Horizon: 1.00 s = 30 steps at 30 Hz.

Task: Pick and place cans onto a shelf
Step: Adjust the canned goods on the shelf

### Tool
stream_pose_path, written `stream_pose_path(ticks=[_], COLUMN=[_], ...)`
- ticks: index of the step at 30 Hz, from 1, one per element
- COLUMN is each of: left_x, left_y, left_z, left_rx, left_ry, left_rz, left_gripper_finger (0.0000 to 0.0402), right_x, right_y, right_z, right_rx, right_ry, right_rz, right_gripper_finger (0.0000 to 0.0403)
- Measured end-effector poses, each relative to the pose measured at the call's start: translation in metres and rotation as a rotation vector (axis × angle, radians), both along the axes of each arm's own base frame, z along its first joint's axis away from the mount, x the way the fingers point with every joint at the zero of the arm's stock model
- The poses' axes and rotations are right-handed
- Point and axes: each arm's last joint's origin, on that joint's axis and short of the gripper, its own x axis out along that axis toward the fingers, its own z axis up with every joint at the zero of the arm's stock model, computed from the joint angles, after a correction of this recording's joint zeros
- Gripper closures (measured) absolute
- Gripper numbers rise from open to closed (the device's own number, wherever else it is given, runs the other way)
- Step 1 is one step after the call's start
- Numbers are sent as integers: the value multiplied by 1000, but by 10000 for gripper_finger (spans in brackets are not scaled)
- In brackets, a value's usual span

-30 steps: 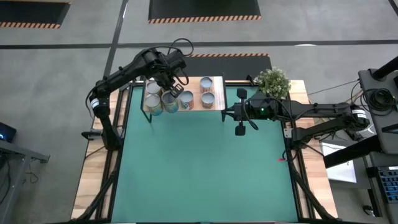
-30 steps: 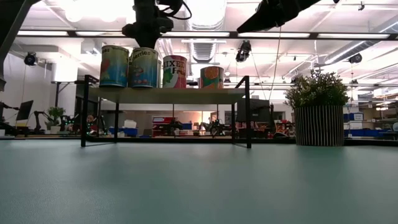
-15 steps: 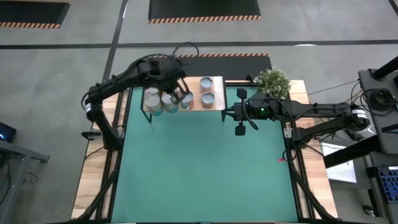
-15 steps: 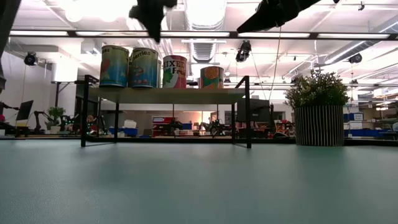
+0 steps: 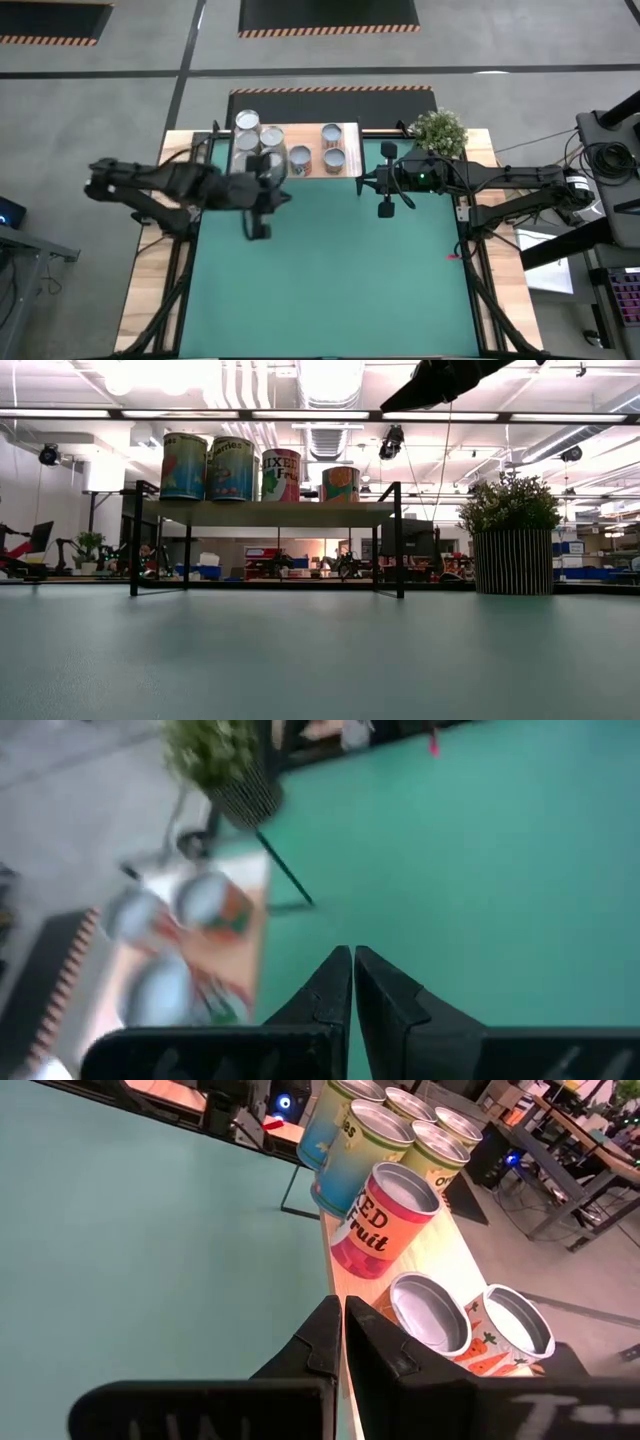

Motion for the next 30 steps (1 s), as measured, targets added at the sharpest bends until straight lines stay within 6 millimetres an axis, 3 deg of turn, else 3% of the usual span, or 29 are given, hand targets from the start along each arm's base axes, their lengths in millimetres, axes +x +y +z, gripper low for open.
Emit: stream_pose_path(ticks=[7, 11, 19, 30], left_x=[-56, -72, -76, -75], left_y=[4, 11, 25, 40], left_z=[-47, -68, -89, -100], left_rx=[-155, -155, -112, -51], left_ry=[119, 131, 159, 183], left_rz=[222, 288, 398, 509], left_gripper_finger=[402, 402, 402, 402], right_x=[0, 1, 1, 1], right_y=[0, 0, 0, 0], right_z=[1, 4, 4, 4], right_rx=[9, 6, 4, -5], right_ry=[-16, -42, -43, -40], right_rz=[-4, -4, -3, 0], right_gripper_finger=[394, 394, 394, 394])
